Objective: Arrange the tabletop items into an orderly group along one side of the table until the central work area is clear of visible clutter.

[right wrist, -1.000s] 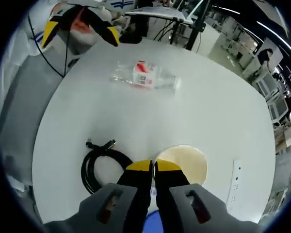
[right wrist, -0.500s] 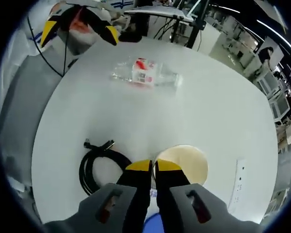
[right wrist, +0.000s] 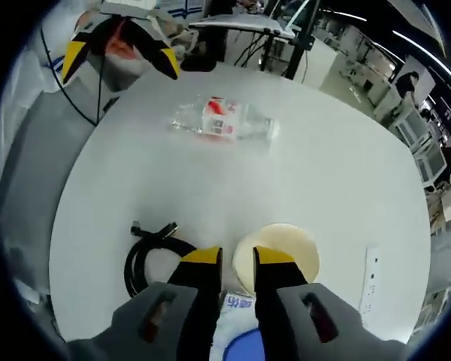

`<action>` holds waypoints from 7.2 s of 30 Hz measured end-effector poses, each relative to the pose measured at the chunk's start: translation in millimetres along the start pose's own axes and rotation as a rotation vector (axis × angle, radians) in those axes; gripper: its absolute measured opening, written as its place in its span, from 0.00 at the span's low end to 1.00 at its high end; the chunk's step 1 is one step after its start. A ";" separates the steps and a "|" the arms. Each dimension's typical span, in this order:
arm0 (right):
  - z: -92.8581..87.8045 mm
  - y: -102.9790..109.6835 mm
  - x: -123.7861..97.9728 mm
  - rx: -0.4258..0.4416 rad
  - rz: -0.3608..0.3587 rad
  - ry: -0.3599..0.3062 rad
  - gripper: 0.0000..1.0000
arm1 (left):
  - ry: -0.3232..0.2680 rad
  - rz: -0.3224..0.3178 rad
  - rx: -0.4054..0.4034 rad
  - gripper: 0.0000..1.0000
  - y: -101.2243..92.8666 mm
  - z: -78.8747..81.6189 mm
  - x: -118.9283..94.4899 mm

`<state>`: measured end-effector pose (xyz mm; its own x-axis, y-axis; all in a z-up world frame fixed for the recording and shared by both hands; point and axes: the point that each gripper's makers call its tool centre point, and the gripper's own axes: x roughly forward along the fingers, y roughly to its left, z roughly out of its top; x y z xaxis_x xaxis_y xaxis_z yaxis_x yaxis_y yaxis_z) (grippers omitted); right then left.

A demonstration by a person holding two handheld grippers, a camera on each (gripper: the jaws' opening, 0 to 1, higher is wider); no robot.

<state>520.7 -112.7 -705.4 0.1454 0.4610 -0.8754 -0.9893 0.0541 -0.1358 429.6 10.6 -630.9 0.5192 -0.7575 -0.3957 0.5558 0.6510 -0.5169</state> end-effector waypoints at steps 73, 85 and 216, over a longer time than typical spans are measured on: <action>-80.6 56.6 -98.6 0.950 -0.536 -0.496 0.61 | 0.179 -0.173 0.240 0.84 -67.4 16.2 72.6; -94.6 76.2 -66.8 1.037 -0.500 -0.460 0.57 | 0.247 -0.152 0.261 0.83 -53.2 -6.2 99.7; -133.4 80.8 -195.7 1.183 -0.763 -0.556 0.00 | 0.316 -0.098 0.547 0.02 -169.1 1.0 208.5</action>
<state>414.3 -316.7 -606.9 0.8579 0.2463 -0.4510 -0.1637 0.9629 0.2144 444.5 -257.4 -625.2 0.2796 -0.7380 -0.6141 0.8852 0.4459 -0.1328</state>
